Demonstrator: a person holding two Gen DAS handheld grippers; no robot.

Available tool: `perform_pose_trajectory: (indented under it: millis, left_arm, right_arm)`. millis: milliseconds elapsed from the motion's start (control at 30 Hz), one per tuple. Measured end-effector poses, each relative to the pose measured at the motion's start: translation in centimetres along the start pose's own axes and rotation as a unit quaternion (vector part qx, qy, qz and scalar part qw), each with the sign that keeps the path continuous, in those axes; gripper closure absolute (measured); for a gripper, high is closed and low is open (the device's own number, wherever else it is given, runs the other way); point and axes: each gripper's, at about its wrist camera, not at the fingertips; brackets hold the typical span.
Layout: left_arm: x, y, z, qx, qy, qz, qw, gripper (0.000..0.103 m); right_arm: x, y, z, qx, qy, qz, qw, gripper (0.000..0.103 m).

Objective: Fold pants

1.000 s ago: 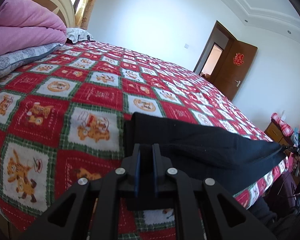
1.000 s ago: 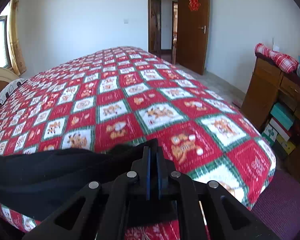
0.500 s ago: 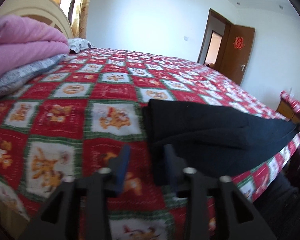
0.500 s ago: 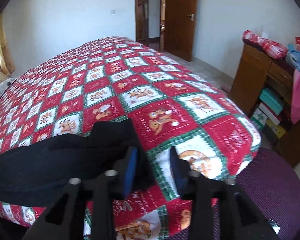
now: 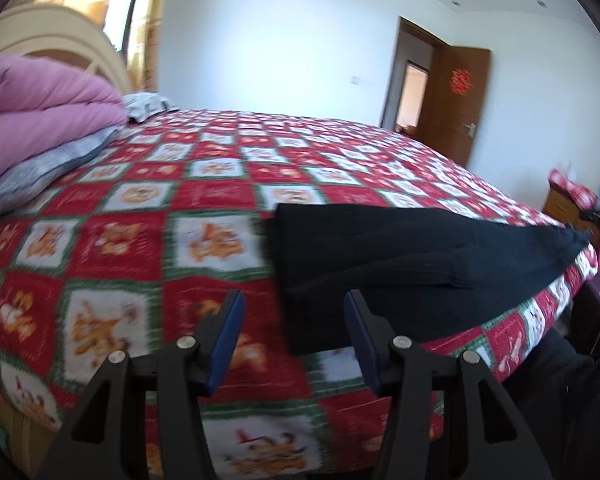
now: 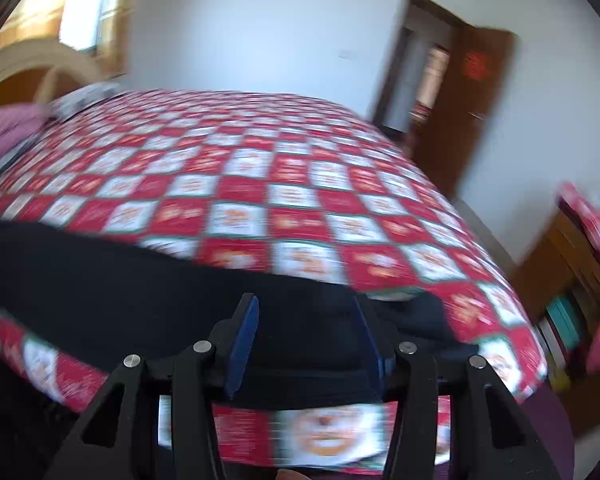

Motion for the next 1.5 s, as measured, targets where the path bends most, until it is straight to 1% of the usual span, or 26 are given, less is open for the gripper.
perform_pose_trajectory:
  millis: [100,167,233,267,333,367,400,433,500,567,633,700,767,833,867,1000,1033,1133,1267,1367,1433,1500]
  left_arm:
    - [-0.2,1.3,0.8,0.009,0.010,-0.013,0.9998,0.049]
    - [-0.2,1.9,1.4,0.008,0.022,-0.017,0.9996,0.052]
    - [-0.2,2.2,1.9,0.006,0.033,-0.020,0.9993,0.054]
    - [-0.2,2.3,2.0,0.004,0.037,-0.019,0.9991,0.056]
    - [-0.2,2.3,1.9,0.008,0.037,-0.021,0.9991,0.070]
    - [-0.2,2.3,1.8,0.006,0.036,-0.023,0.9991,0.073]
    - [-0.2,2.4,1.6,0.002,0.033,-0.025,0.9991,0.079]
    - [-0.1,2.4,1.4,0.003,0.027,-0.026,0.9993,0.082]
    - [-0.1,2.4,0.8,0.010,0.010,-0.024,0.9996,0.083]
    - [-0.1,2.3,0.8,0.009,0.009,-0.022,0.9997,0.083]
    - [-0.2,2.3,1.0,-0.002,0.020,-0.022,0.9996,0.083]
    - [-0.5,2.0,1.4,-0.009,0.032,-0.019,0.9993,0.083]
    - [-0.9,1.7,1.5,-0.009,0.035,-0.014,0.9993,0.083]
    - [-1.2,1.4,1.1,-0.006,0.025,-0.010,0.9996,0.083]
    - [-1.3,1.3,0.9,-0.004,0.019,-0.009,0.9998,0.083]
    - [-1.1,1.5,0.7,-0.004,0.018,-0.012,0.9998,0.083]
    - [-1.1,1.5,0.8,-0.007,0.021,-0.012,0.9997,0.089]
    - [-1.2,1.2,0.7,-0.007,0.022,-0.007,0.9997,0.089]
    - [-1.7,0.3,0.2,0.000,0.017,0.009,0.9998,0.089]
    - [-1.3,0.2,-0.2,0.006,0.014,0.011,0.9998,0.089]
    - [-0.8,0.4,-0.4,0.005,0.014,0.006,0.9999,0.089]
    - [0.1,0.8,-1.0,0.012,0.003,-0.002,0.9999,0.089]
  right_arm:
    - [0.8,0.5,-6.7,-0.074,-0.067,0.001,0.995,0.053]
    - [1.7,1.6,-9.7,-0.101,-0.091,-0.008,0.991,0.053]
    - [2.5,3.0,-12.7,-0.120,-0.113,-0.021,0.986,0.053]
    - [2.9,3.4,-13.7,-0.124,-0.122,-0.026,0.984,0.053]
    - [3.6,4.2,-15.7,-0.133,-0.147,-0.032,0.980,0.053]
    - [4.1,4.4,-16.8,-0.137,-0.163,-0.030,0.977,0.053]
    - [4.4,4.5,-17.5,-0.138,-0.175,-0.027,0.974,0.053]
    - [4.7,4.8,-18.4,-0.134,-0.192,-0.020,0.972,0.053]
    - [5.0,5.4,-19.5,-0.129,-0.208,-0.020,0.969,0.053]
    - [5.1,6.0,-20.2,-0.134,-0.214,-0.023,0.967,0.053]
    - [5.2,6.5,-21.0,-0.131,-0.224,-0.022,0.966,0.053]
    - [5.5,6.8,-21.7,-0.130,-0.235,-0.024,0.963,0.057]
    - [5.8,7.2,-22.3,-0.131,-0.246,-0.030,0.960,0.083]
    - [5.9,7.4,-22.6,-0.134,-0.246,-0.034,0.959,0.088]
    - [5.9,7.4,-22.6,-0.134,-0.244,-0.032,0.960,0.093]
    - [5.7,7.2,-22.4,-0.137,-0.232,-0.030,0.963,0.098]
    - [5.7,7.2,-22.4,-0.139,-0.229,-0.031,0.963,0.098]
    - [5.5,6.7,-22.4,-0.140,-0.227,-0.027,0.963,0.100]
    - [4.6,4.4,-21.6,-0.150,-0.206,-0.008,0.967,0.100]
    - [4.2,2.8,-21.1,-0.157,-0.195,0.003,0.968,0.100]
    - [4.6,2.6,-21.1,-0.159,-0.198,-0.002,0.967,0.100]
    - [5.4,3.3,-21.3,-0.159,-0.202,-0.014,0.966,0.100]
Point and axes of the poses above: each gripper's, at about its wrist camera, not at the fingertips, and y roughly the way its jaws point, z to its right, x to its underside, and after that the axes turned 4 degrees about y, right-handed
